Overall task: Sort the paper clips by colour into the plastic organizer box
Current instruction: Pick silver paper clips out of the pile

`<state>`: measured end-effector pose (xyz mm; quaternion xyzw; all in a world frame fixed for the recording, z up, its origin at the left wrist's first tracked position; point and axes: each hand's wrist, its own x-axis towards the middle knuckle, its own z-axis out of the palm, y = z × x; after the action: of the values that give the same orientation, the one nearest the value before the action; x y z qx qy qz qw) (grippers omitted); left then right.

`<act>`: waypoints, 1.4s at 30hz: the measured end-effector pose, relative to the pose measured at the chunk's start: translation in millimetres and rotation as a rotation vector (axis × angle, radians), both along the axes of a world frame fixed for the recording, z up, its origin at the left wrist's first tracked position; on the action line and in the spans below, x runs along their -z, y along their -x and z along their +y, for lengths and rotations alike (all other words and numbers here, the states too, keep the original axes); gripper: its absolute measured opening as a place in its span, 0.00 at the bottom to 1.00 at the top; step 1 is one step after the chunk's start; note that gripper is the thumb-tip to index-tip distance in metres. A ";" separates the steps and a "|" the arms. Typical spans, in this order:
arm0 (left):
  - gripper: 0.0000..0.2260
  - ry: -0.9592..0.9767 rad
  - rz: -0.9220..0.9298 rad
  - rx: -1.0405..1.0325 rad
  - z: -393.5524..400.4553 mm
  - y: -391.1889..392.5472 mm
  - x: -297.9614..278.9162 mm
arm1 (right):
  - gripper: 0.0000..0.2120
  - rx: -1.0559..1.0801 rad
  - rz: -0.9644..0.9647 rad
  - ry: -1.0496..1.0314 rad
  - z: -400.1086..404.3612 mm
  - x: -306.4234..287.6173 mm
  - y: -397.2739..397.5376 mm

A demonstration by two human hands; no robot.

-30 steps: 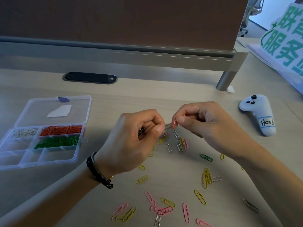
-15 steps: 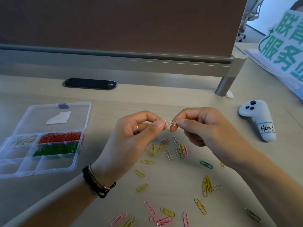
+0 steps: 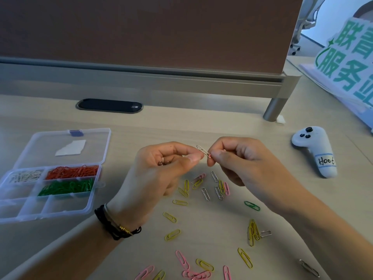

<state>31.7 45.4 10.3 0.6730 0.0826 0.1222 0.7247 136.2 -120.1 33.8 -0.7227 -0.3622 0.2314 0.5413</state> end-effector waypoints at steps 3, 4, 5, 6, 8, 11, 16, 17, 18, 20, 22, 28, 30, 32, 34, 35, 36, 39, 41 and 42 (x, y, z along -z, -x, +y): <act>0.07 0.164 0.060 0.055 0.6 -0.1 -1.4 | 0.13 -0.029 0.000 0.012 0.0 2.4 -0.4; 0.07 0.218 0.084 0.080 0.3 0.0 -2.0 | 0.13 -0.043 0.002 0.011 -0.1 3.1 -0.5; 0.07 0.260 0.107 0.101 0.4 -0.3 -2.4 | 0.12 -0.058 0.005 0.006 0.1 3.6 -0.9; 0.07 0.287 0.126 0.116 0.2 -0.5 -2.2 | 0.11 -0.071 0.007 0.003 0.1 3.9 -1.0; 0.07 0.312 0.151 0.125 0.3 -0.9 -1.3 | 0.10 -0.090 0.008 -0.002 0.4 4.5 -1.2; 0.07 0.360 0.166 0.144 0.9 -0.7 -1.2 | 0.10 -0.134 0.014 -0.019 0.3 3.7 -0.6; 0.05 0.405 0.169 0.171 -2.5 1.0 -3.9 | 0.11 -0.180 0.001 -0.024 0.0 1.4 0.1; 0.06 0.421 0.168 0.172 -3.6 1.5 -4.2 | 0.11 -0.180 0.001 -0.026 0.3 1.8 -0.1; 0.05 0.438 0.167 0.173 -4.5 2.0 -4.2 | 0.11 -0.177 -0.003 -0.027 0.3 2.1 0.0; 0.05 0.475 0.170 0.174 -6.0 2.5 -3.8 | 0.11 -0.169 -0.017 -0.029 0.5 2.5 0.1; 0.04 0.497 0.177 0.171 -6.0 2.4 -3.9 | 0.11 -0.158 -0.039 -0.029 0.8 2.5 0.9; 0.05 0.312 0.211 0.100 -4.3 0.4 -3.4 | 0.11 -0.113 -0.150 0.033 1.3 4.8 2.3; 0.06 0.230 0.218 0.081 -3.0 0.7 -2.7 | 0.12 -0.124 -0.193 0.064 1.8 4.6 4.1; 0.07 0.150 0.216 0.080 -1.7 1.5 -3.1 | 0.11 -0.129 -0.214 0.090 2.3 4.5 5.7; 0.08 0.078 0.205 0.076 -1.8 1.4 -3.1 | 0.11 -0.129 -0.234 0.120 2.9 4.9 7.5; 0.07 0.054 0.200 0.072 -2.6 0.9 -2.8 | 0.11 -0.134 -0.232 0.130 3.5 4.6 8.6; 0.07 0.041 0.197 0.068 -3.6 0.6 -2.3 | 0.11 -0.141 -0.220 0.138 4.2 4.7 9.4; 0.06 0.072 0.188 0.053 -5.4 0.5 -0.7 | 0.13 -0.165 -0.130 0.144 5.6 6.3 10.6; 0.06 0.117 0.180 0.051 -5.5 1.8 -1.0 | 0.14 -0.155 -0.044 0.132 5.8 6.5 10.0; 0.06 0.132 0.176 0.048 -5.4 2.6 -1.6 | 0.15 -0.148 -0.004 0.124 5.7 6.2 9.3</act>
<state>29.1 40.0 12.0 0.6337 0.1379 0.0396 0.7602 126.9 -114.4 27.6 -0.7268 -0.4006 0.2911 0.4760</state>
